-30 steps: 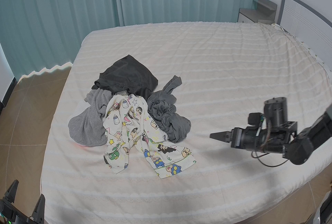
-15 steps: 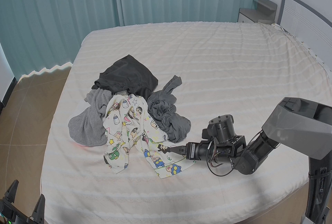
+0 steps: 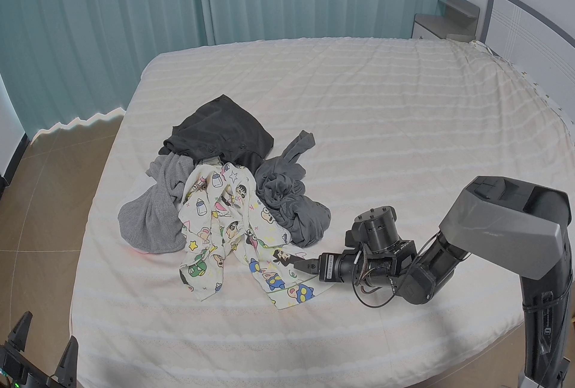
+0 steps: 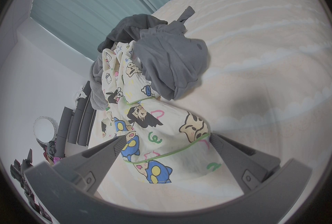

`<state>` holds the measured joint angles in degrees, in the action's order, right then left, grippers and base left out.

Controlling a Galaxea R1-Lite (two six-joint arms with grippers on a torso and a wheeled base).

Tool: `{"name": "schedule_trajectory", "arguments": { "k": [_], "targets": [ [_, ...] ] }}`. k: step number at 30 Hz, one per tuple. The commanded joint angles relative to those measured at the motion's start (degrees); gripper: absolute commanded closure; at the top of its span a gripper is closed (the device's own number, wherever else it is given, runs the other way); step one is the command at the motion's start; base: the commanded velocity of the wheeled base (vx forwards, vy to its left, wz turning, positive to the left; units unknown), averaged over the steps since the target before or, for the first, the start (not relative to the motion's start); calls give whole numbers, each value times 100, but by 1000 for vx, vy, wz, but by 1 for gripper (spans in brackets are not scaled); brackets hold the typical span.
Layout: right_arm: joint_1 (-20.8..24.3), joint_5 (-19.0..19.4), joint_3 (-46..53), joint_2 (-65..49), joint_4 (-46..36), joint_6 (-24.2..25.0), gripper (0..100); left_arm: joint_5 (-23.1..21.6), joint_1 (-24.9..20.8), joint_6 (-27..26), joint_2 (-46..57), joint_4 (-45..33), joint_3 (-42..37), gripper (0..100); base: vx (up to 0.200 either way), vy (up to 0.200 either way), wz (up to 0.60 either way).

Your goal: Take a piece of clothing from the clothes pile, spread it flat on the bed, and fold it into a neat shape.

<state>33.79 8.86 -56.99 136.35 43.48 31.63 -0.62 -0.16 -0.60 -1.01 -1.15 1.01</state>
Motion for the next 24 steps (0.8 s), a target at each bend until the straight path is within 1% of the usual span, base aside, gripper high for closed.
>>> {"name": "schedule_trajectory", "arguments": {
  "k": [1, 4, 5, 7, 10, 15, 16, 24],
  "targets": [
    [31, 1, -181, 243, -7, -8, 0, 9, -2, -2, 101, 0, -57, 0, 0, 0, 0],
    [49, 1, -304, 366, -7, -8, 0, 1, -2, -2, 101, 0, -57, 0, 0, 0, 0],
    [154, -16, -550, 542, -15, -8, 0, 1, -2, -2, 101, 0, -57, 0, 0, 0, 0],
    [207, -69, -699, 638, -51, 1, 0, 1, 7, -2, 101, -8, -57, 0, 0, 0, 0],
    [312, -245, -1007, 796, -261, 1, 0, 1, 7, -2, 101, 0, -57, 0, 0, 0, 0],
    [426, -262, -1121, 832, -543, 1, 0, 1, -2, -2, 101, 0, -57, 0, 0, 0, 0],
    [444, -280, -1121, 840, -525, 1, 100, 1, 7, -2, 101, 0, -57, 0, 0, 0, 0],
    [435, -368, -954, 559, -499, 36, 100, 1, -2, -2, 101, 0, -57, 0, 0, 0, 0]
  ]
}}
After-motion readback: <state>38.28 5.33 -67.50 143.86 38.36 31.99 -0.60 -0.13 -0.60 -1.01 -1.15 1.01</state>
